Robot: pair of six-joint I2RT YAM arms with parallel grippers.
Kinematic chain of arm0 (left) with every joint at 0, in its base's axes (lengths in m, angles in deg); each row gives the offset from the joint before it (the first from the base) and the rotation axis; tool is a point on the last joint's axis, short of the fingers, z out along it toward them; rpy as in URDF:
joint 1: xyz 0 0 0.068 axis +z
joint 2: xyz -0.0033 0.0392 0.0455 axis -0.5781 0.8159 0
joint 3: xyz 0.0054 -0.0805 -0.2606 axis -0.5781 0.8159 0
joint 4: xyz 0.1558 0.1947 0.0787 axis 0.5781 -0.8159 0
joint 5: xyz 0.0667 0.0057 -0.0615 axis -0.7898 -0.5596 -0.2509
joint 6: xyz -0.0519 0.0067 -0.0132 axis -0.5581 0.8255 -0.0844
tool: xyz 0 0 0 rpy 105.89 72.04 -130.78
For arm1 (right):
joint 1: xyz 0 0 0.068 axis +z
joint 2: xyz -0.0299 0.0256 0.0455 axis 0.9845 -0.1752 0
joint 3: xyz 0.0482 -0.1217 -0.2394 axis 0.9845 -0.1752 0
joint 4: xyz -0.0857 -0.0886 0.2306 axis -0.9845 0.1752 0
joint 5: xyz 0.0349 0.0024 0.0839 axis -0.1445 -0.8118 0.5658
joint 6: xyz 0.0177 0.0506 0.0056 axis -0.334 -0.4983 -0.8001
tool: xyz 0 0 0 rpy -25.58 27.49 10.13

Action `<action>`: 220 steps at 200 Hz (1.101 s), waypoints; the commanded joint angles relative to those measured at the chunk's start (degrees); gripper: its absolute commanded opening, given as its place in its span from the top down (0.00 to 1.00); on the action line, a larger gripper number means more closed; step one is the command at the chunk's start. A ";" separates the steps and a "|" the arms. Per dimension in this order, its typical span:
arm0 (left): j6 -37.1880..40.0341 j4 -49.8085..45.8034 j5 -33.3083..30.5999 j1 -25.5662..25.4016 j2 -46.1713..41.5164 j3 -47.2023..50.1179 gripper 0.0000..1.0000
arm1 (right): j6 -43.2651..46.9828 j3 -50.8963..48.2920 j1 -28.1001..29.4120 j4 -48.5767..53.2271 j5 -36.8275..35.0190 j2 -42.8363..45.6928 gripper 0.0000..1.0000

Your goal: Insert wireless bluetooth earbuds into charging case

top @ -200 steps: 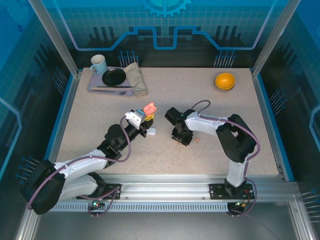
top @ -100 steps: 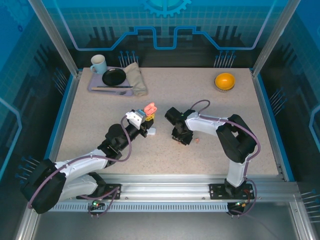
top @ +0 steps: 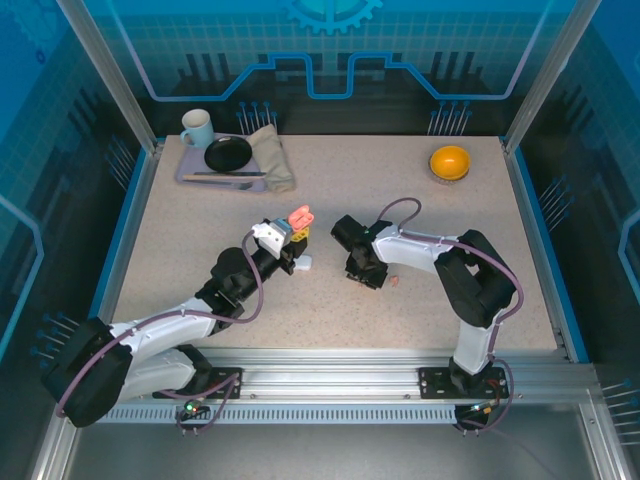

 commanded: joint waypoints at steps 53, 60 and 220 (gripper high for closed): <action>-0.98 0.07 1.29 -0.21 -0.29 -2.59 1.00 | 1.68 -0.74 -1.54 0.18 -1.65 -0.29 0.64; -0.99 0.09 1.30 -0.21 -0.24 -2.57 1.00 | 1.81 -0.83 -1.75 0.07 -1.46 -0.22 0.64; -1.16 0.29 1.39 -0.22 -0.04 -2.57 1.00 | 0.18 -1.89 -1.14 -2.37 3.01 0.84 0.64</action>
